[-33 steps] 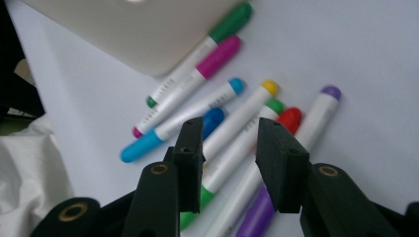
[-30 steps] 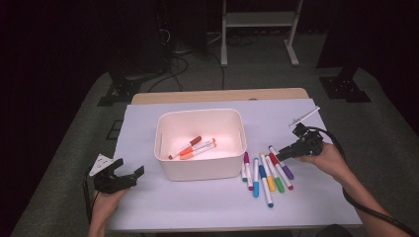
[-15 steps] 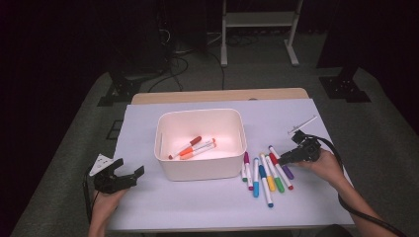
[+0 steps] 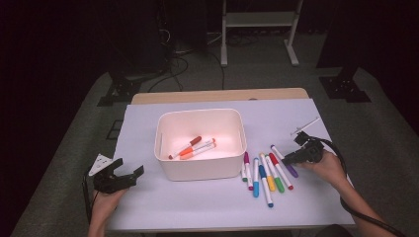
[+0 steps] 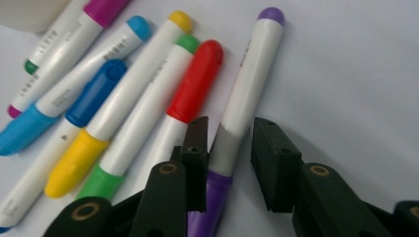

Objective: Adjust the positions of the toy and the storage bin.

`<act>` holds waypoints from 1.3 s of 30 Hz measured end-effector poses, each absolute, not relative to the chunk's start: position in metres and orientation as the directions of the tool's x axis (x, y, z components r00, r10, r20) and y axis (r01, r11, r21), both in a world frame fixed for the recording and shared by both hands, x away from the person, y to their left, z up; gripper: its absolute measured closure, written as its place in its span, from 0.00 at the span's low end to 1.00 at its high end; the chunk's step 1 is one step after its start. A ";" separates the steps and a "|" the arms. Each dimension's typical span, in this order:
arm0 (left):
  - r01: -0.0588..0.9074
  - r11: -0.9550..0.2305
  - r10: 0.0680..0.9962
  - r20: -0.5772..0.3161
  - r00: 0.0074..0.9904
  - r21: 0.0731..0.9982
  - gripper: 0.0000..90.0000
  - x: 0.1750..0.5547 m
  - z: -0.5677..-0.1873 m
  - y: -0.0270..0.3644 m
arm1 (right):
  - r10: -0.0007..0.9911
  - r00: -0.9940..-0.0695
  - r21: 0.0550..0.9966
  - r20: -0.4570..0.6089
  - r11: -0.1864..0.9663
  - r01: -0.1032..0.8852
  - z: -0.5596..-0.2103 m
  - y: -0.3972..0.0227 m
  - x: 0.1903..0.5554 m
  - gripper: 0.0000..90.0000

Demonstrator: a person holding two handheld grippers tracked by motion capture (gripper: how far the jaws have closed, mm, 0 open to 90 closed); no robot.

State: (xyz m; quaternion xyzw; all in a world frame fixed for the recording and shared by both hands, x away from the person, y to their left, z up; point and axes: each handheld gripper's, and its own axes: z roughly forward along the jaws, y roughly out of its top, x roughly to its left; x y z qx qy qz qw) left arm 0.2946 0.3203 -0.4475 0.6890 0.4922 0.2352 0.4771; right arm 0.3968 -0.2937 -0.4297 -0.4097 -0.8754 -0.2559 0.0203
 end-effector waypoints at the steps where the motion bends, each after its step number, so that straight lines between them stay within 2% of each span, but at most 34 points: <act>1: 0.454 -0.059 0.903 -0.146 0.405 0.889 0.03 0.295 -0.448 0.320 | 0.711 -0.663 0.431 0.234 0.536 0.726 -0.429 -0.295 0.397 0.74; 5: 0.454 -0.060 0.902 -0.146 0.405 0.889 0.03 0.295 -0.448 0.319 | 0.719 -0.656 0.427 0.229 0.532 0.732 -0.431 -0.295 0.396 0.73; 12: 0.452 -0.060 0.902 -0.145 0.406 0.890 0.03 0.295 -0.447 0.320 | 0.727 -0.672 0.427 0.137 0.569 0.702 -0.431 -0.288 0.392 0.83; 22: 0.453 -0.056 0.904 -0.147 0.401 0.890 0.03 0.294 -0.447 0.321 | 0.718 -0.642 0.431 0.270 0.506 0.747 -0.427 -0.306 0.395 0.84; 31: 0.451 -0.056 0.903 -0.148 0.403 0.891 0.03 0.295 -0.447 0.321 | 0.644 -0.672 0.488 0.365 0.482 0.728 -0.384 -0.312 0.388 0.84; 39: 0.448 -0.057 0.901 -0.147 0.408 0.892 0.03 0.295 -0.446 0.320 | 0.536 -0.760 0.543 0.367 0.540 0.644 -0.326 -0.280 0.389 0.84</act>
